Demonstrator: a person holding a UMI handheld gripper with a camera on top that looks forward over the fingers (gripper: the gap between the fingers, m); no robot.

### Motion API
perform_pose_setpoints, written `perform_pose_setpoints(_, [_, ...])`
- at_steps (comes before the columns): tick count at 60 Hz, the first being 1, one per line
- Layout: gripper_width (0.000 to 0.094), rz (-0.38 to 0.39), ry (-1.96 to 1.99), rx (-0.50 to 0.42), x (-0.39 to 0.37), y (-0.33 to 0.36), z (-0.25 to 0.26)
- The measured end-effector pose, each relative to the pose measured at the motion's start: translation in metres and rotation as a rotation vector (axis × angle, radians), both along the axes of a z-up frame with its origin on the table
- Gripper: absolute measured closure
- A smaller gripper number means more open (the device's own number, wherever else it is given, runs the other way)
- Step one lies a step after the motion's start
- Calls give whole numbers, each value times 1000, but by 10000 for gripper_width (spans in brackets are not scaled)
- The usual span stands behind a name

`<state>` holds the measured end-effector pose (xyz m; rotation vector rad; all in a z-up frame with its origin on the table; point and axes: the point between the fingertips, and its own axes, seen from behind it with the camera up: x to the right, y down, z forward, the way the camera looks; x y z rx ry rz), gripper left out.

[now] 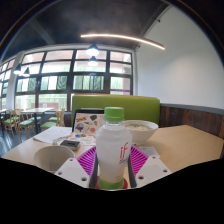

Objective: Pour water

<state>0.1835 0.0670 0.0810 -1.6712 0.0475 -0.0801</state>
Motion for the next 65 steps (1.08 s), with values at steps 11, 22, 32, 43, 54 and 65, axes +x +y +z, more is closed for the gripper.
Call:
perform_pose_setpoints(11, [91, -12, -32, -80, 8, -39, 2])
perform_pose_setpoints(22, [111, -21, -49, -78, 1, -111, 25])
perform_pose_setpoints(32, [113, 25, 13, -86, -23, -200, 32])
perform_pose_setpoints(43, [112, 71, 11, -75, -49, -274, 35])
perform_pose_setpoints(54, [112, 88, 55, -75, -54, -308, 32])
perform_pose_setpoints(65, [121, 75, 122, -81, -51, -313, 27])
